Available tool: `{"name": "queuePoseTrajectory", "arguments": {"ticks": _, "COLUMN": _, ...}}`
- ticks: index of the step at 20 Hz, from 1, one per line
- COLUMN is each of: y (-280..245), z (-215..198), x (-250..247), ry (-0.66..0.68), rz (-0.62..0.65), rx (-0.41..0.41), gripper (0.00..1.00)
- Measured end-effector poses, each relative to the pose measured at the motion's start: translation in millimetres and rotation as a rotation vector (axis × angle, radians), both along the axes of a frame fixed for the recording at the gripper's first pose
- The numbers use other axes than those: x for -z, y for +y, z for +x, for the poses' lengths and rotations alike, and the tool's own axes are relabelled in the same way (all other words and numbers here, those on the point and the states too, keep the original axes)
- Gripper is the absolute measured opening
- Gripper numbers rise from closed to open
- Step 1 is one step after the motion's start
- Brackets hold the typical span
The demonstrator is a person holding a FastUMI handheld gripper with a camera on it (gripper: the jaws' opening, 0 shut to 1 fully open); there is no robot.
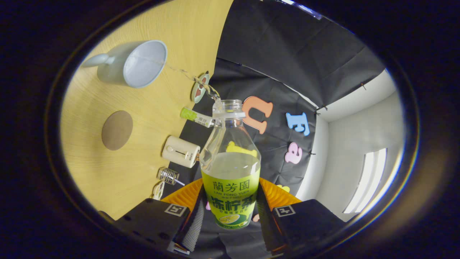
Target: Take the bottle from table, then pour the juice into the cup, finally place the bottle on the coaster
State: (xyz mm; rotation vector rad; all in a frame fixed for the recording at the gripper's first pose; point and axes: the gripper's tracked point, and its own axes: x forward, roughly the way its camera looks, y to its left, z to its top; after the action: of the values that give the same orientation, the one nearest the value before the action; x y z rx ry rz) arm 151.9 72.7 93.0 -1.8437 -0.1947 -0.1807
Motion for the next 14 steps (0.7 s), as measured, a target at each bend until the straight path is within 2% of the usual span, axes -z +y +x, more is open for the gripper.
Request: {"name": "queuePoseTrajectory", "arguments": {"ticks": 14, "y": 2, "z": 4, "x": -30, "ry": -0.05, "rz": -0.077, "rx": 0.001, "gripper": 0.74}}
